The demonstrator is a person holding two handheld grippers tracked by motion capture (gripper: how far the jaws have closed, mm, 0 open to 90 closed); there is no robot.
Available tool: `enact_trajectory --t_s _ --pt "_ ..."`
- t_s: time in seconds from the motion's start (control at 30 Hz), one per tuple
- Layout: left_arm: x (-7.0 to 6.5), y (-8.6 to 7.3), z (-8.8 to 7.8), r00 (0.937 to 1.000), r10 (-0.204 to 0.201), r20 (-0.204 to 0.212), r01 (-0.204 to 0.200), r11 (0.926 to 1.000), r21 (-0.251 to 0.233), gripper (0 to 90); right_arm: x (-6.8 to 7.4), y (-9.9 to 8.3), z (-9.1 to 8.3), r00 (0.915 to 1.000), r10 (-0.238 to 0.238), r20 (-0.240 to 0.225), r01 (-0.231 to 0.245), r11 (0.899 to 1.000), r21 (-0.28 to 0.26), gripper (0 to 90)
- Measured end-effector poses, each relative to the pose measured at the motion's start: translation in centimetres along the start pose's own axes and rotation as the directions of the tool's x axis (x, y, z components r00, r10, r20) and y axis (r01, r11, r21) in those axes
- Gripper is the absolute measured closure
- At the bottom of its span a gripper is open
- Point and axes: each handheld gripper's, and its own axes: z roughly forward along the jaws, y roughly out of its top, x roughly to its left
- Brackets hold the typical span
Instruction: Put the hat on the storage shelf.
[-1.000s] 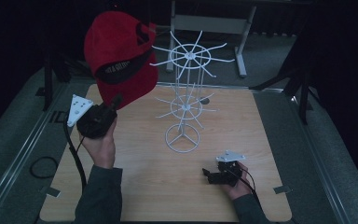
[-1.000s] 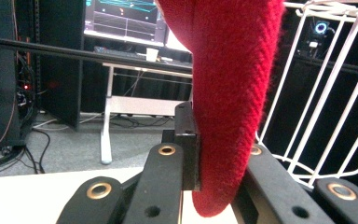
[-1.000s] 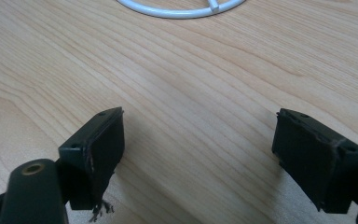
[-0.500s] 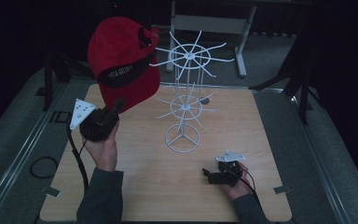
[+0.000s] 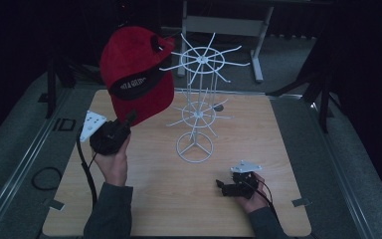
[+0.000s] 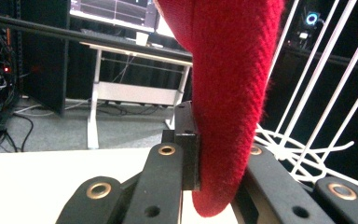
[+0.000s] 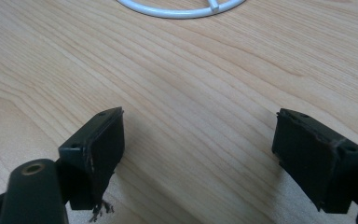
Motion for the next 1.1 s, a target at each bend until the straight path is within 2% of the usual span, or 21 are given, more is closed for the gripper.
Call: enact_trajectory --t_s 0.47,0.83,1.0,1.1 --pt "0.2 -2.4 0.1 0.9997 -0.015 0.018 0.015 0.9997 0.019 85.8 0.0 0.0 0.0 1.0000 0.000 0.000 0.000 1.000 0.000 16.7" --pt "-0.3 -5.0 0.7 0.9988 -0.038 0.032 0.036 0.9973 0.064 85.6 0.0 0.0 0.0 1.0000 0.001 0.000 -0.001 1.000 0.001 16.7" --pt "-0.4 -5.7 0.7 0.9988 -0.039 0.029 0.037 0.9969 0.069 85.3 0.0 0.0 0.0 1.0000 0.000 0.000 0.000 1.000 -0.001 16.7" --pt "-0.3 -6.0 0.7 0.9997 -0.020 0.013 0.019 0.9967 0.079 85.1 0.0 0.0 0.0 1.0000 -0.001 0.001 0.001 1.000 0.000 16.7"
